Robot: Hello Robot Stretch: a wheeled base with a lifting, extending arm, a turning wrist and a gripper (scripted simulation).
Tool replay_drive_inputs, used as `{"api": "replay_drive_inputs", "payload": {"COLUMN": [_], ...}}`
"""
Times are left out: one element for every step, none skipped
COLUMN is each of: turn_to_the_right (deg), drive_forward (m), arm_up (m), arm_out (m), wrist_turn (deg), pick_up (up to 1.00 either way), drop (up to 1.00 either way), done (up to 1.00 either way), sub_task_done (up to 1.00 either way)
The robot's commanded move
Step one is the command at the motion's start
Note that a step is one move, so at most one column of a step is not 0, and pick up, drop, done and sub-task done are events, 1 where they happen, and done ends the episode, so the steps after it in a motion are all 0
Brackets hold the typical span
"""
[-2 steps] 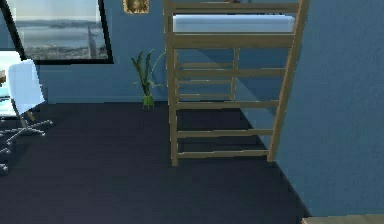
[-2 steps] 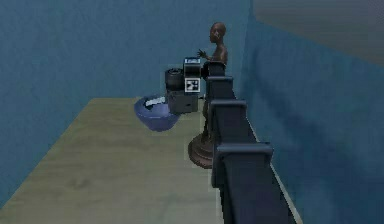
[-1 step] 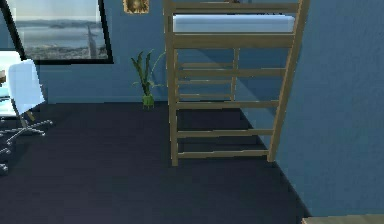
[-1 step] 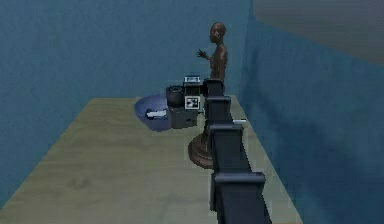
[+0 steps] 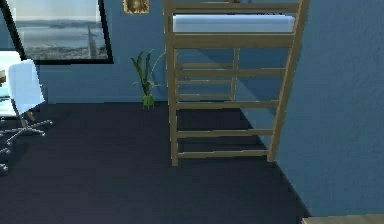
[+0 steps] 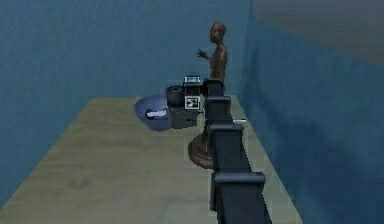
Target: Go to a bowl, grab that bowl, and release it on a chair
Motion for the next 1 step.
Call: {"api": "replay_drive_inputs", "payload": {"turn_to_the_right": [0.0], "drive_forward": [0.0], "arm_up": [0.04], "arm_out": [0.0], "wrist_turn": [0.0], "pick_up": [0.0], "drop": [0.0], "done": [0.0], "sub_task_done": [0.0]}}
